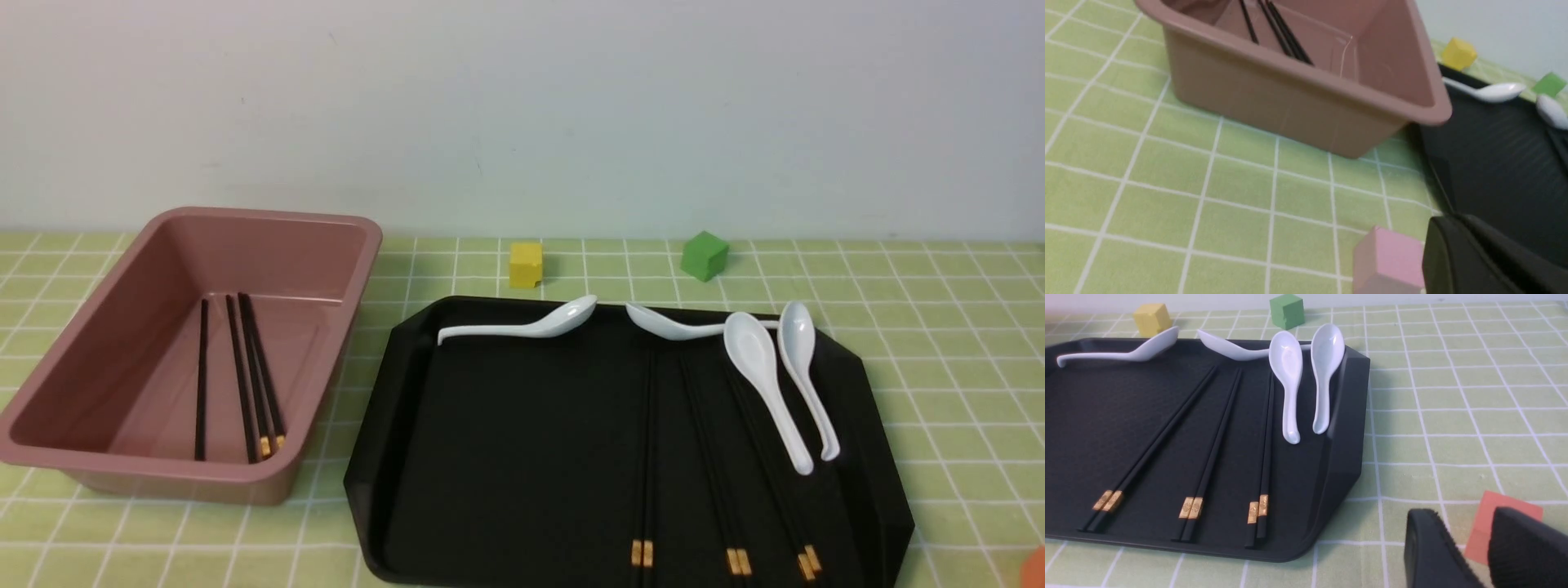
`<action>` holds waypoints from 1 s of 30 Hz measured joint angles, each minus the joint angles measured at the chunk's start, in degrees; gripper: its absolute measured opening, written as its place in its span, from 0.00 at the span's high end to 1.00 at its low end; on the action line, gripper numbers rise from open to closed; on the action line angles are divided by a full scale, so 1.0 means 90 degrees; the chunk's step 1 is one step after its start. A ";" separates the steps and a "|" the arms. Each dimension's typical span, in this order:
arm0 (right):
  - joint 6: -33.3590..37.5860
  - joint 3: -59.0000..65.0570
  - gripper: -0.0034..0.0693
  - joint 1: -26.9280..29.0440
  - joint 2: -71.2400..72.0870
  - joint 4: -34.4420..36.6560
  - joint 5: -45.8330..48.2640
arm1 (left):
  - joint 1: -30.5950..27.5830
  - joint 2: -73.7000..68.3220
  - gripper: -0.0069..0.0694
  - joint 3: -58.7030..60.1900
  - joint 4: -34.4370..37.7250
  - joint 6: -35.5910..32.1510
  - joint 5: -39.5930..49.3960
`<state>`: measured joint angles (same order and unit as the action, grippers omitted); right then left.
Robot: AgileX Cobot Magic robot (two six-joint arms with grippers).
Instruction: On green tablecloth take chopsticks from black tray and put them in box.
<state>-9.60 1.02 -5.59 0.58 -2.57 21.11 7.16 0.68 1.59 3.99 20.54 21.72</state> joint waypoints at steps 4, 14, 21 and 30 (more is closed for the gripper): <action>0.0000 0.0000 0.62 0.0000 0.0000 0.0000 0.0000 | 0.0009 0.0000 0.91 0.0014 -0.0192 0.0000 0.0034; 0.0000 0.0000 0.62 0.0000 0.0000 0.0000 0.0000 | 0.0009 0.0000 0.90 0.0014 -0.0224 0.0000 0.0034; 0.0000 0.0000 0.62 0.0000 0.0000 0.0000 0.0000 | 0.0009 0.0000 0.90 0.0014 -0.0224 0.0000 0.0034; 0.0000 0.0000 0.62 0.0000 0.0000 0.0000 0.0000 | 0.0009 0.0000 0.88 0.0014 -0.0224 0.0000 0.0034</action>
<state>-9.60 1.02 -5.59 0.58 -2.57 21.11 7.24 0.68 1.71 1.98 20.54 22.02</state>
